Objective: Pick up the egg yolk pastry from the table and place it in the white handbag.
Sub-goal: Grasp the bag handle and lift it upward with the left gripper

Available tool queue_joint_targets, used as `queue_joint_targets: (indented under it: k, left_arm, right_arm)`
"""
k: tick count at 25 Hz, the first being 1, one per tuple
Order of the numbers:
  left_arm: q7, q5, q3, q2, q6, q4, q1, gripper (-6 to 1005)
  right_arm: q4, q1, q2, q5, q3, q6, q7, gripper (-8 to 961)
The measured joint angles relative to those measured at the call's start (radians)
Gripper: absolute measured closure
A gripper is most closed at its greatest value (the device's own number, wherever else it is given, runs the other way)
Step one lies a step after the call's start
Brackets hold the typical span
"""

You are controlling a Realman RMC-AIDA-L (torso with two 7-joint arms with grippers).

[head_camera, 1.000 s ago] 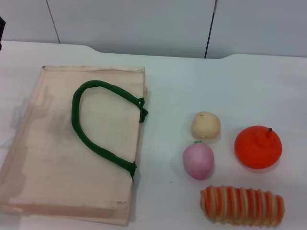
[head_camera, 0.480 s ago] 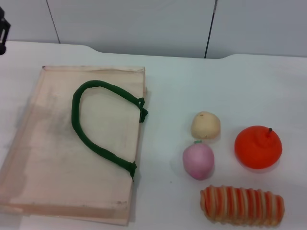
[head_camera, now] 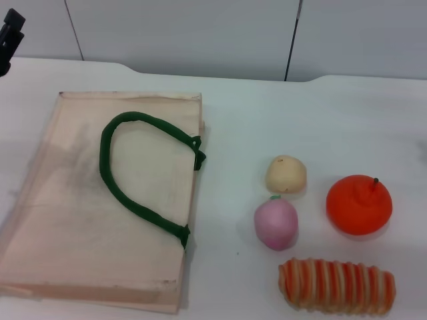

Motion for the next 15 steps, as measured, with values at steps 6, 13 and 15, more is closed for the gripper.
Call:
queue_joint_targets:
  k: [6,13,15]
  left_arm:
    - [-0.427,0.161,0.001,-0.005,0.037,-0.239,-0.049,205]
    - [-0.879,0.339,0.145,0.003,0.031,-0.418,-0.1,205]
    - [-0.978,0.37,0.205,0.006,0.029,-0.447,-0.104,205]
  right_arm:
    - [-0.132,-0.009,-0.022,-0.259,0.004,0.003,0.169,100]
    - [-0.283,-0.034,-0.032,-0.466,0.011,0.004,0.313,101]
    - [-0.295,-0.036,-0.03,-0.474,0.012,0.004,0.318,101]
